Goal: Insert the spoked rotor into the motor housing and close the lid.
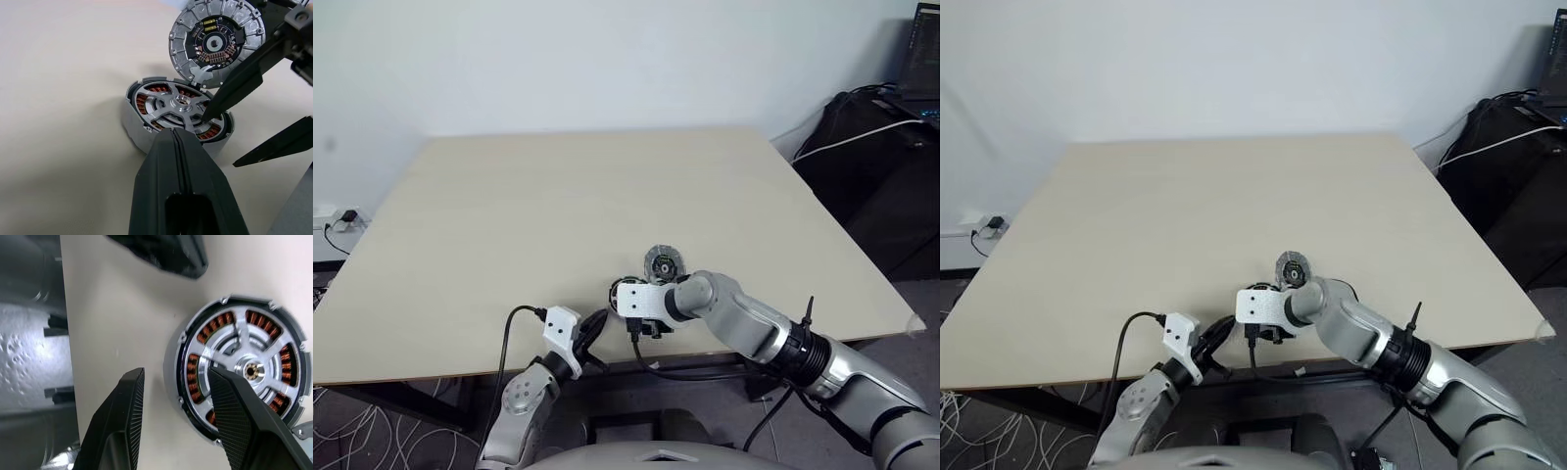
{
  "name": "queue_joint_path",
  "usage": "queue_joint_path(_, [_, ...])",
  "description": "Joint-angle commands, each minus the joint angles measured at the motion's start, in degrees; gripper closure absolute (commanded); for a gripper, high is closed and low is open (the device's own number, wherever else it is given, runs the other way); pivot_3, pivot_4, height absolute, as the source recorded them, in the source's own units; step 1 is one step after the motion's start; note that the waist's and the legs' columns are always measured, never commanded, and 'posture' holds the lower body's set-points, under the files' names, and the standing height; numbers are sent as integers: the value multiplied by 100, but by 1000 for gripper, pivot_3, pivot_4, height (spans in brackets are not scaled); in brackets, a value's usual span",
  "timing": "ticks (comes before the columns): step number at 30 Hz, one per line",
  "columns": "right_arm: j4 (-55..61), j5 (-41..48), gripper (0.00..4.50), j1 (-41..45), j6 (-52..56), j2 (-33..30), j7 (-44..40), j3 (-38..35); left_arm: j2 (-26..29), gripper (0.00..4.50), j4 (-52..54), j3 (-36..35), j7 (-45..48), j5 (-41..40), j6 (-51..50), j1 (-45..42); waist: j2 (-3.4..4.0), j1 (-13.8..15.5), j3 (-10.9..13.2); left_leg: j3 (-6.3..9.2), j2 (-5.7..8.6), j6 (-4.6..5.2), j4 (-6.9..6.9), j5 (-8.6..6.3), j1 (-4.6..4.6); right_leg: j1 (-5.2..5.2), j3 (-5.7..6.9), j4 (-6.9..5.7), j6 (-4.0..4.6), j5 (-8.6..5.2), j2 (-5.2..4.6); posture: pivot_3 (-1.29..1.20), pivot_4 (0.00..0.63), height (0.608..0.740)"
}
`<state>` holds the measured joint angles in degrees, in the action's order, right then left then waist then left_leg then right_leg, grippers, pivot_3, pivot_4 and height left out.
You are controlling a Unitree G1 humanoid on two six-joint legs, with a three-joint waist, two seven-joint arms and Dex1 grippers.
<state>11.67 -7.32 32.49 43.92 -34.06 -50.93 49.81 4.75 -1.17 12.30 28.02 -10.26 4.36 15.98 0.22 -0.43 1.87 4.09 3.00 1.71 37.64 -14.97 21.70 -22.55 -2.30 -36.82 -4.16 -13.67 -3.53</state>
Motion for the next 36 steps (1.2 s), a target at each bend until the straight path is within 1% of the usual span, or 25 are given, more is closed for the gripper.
queue_joint_path(1, [5,-166,2289,66,-141,17,-121,-86,-45,4500,92,-6,6,-61,132,-36,0,-1,0,0,0,0,0,0,0,0,0,0,0,0,0,0,0,740])
queue_joint_path(4, [-53,-252,2870,58,-162,41,-175,-118,-49,4500,79,-6,3,-46,157,-40,0,0,0,0,0,0,1,0,0,1,0,0,0,0,1,0,0,740])
queue_joint_path(6, [-63,-295,3418,45,-169,53,-209,-138,-51,4500,75,-5,4,-41,168,-43,0,0,0,0,0,0,1,0,0,1,1,0,0,0,1,0,0,740])
queue_joint_path(7, [-66,-309,3801,40,-167,59,-228,-145,-52,4500,68,-6,6,-41,176,-46,0,1,0,1,1,0,1,0,0,1,0,0,0,0,1,0,0,740])
queue_joint_path(9, [-62,-334,4397,20,-163,63,-261,-163,-58,4500,52,-3,9,-40,193,-52,-1,3,0,1,1,0,1,0,0,1,1,0,0,0,0,0,0,740])
queue_joint_path(17, [0,-326,4427,-103,-24,119,-305,-328,-67,4500,-54,-2,42,-62,248,-95,-1,19,0,2,1,0,2,0,0,2,2,0,2,2,0,0,0,740])
queue_joint_path(19, [63,-162,4427,-177,343,278,-246,-566,-69,4500,-78,-2,52,-67,256,-103,-2,19,0,3,1,0,3,0,0,3,2,-1,3,3,0,0,0,740])
queue_joint_path(23, [191,175,4427,-260,1548,797,25,-1179,-73,4500,-124,-12,72,-84,262,-123,-1,17,0,6,0,0,3,0,0,2,2,-3,8,7,1,0,0,740])
queue_joint_path(26, [271,397,4427,-265,2310,1111,248,-1496,-81,4500,-176,-26,94,-98,268,-146,-1,18,0,7,1,0,2,0,0,0,2,-3,9,7,0,0,0,740])
queue_joint_path(31, [432,703,4427,-231,2962,1295,532,-1641,-87,4500,-246,-37,144,-99,285,-179,0,17,-1,8,4,-1,0,-1,1,0,3,-3,9,7,-4,0,0,740])
queue_joint_path(36, [651,1018,4427,-208,3183,1283,713,-1606,-94,4500,-294,-49,158,-94,295,-189,0,5,-1,10,5,-1,-1,-1,1,-1,4,-3,8,6,-5,0,0,740])
